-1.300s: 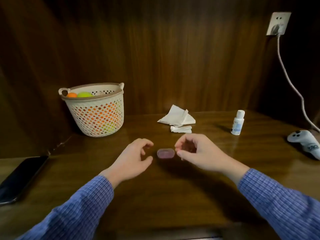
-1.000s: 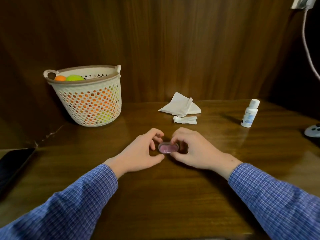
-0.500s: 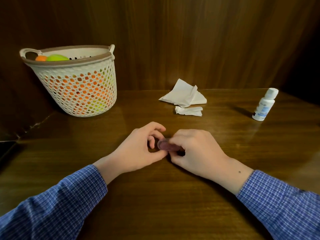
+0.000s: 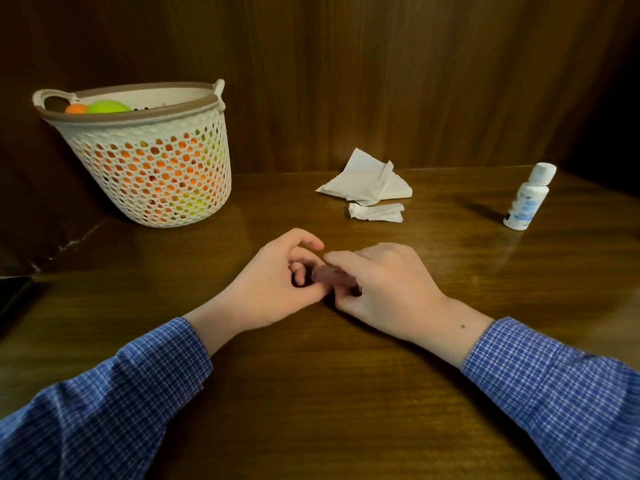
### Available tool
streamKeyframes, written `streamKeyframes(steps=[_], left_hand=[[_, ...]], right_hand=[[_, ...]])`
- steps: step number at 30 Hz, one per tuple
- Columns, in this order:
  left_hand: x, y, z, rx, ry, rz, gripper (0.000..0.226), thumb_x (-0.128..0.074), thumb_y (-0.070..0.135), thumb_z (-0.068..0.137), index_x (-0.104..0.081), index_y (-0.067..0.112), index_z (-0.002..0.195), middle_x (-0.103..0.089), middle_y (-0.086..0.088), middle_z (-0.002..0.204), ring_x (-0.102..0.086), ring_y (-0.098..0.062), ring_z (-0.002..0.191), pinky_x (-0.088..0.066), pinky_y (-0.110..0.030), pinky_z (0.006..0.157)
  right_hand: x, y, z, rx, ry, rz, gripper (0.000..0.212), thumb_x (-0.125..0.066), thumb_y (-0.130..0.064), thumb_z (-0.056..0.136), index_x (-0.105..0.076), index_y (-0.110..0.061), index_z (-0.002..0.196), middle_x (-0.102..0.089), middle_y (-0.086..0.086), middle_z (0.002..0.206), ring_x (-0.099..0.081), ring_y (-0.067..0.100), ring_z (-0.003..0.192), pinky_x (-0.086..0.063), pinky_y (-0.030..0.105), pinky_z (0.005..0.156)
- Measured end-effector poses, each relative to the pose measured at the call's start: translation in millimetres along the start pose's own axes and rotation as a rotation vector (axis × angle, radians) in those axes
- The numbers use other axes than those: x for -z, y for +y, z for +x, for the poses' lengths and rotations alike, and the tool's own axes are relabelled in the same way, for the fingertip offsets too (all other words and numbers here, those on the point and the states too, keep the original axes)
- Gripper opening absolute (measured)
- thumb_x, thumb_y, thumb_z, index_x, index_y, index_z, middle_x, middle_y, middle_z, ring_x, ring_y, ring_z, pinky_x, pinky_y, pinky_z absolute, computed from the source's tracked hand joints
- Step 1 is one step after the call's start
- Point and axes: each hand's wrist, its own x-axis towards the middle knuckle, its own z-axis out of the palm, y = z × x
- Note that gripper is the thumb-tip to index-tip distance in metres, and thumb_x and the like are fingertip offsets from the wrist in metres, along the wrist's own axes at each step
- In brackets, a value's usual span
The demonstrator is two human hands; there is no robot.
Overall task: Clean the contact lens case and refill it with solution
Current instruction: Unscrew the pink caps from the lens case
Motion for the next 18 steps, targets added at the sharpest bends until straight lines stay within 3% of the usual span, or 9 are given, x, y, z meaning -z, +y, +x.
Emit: streamKeyframes(steps=[5,8,12,18], left_hand=[[0.7,0.7,-0.6,0.013,-0.006,-0.022,0.056,-0.085,0.019,0.082,-0.053,0.03,0.127,-0.074,0.016,0.1,-0.059,-0.003,0.068,-0.052,-0.016,0.067],[2.4,0.6,-1.8,0.015,-0.024,-0.016,0.061,-0.086,0.018,0.081,-0.051,0.031,0.129,-0.073,0.018,0.103,-0.061,-0.004,0.072,-0.053,-0.016,0.069],[4.8,-0.1,-1.0,0.014,-0.05,0.009,0.07,-0.089,0.022,0.078,-0.049,0.03,0.135,-0.074,0.013,0.103,-0.064,-0.006,0.08,-0.053,-0.016,0.073],[7.6,0.3,2.4,0.056,-0.071,0.003,0.077,-0.092,0.027,0.074,-0.046,0.034,0.135,-0.073,0.021,0.108,-0.068,-0.008,0.087,-0.055,-0.017,0.075]], right_hand=[[0.6,3.5,1.0,0.026,0.053,0.059,0.028,-0.076,-0.025,0.085,-0.074,-0.017,0.111,-0.074,-0.006,0.076,-0.066,0.011,0.064,-0.058,0.031,0.06],[4.4,7.9,0.4,0.018,0.022,0.138,0.04,-0.071,-0.036,0.085,-0.071,-0.021,0.122,-0.077,-0.006,0.091,-0.07,0.009,0.075,-0.061,0.03,0.067],[7.5,20.5,0.8,-0.114,-0.068,0.304,0.055,-0.069,-0.047,0.086,-0.062,-0.029,0.137,-0.076,-0.018,0.103,-0.071,0.003,0.085,-0.059,0.019,0.077],[-2.1,31.3,0.9,-0.336,0.042,0.528,0.028,-0.077,-0.031,0.091,-0.068,-0.033,0.117,-0.074,-0.025,0.091,-0.07,-0.004,0.089,-0.055,0.01,0.075]])
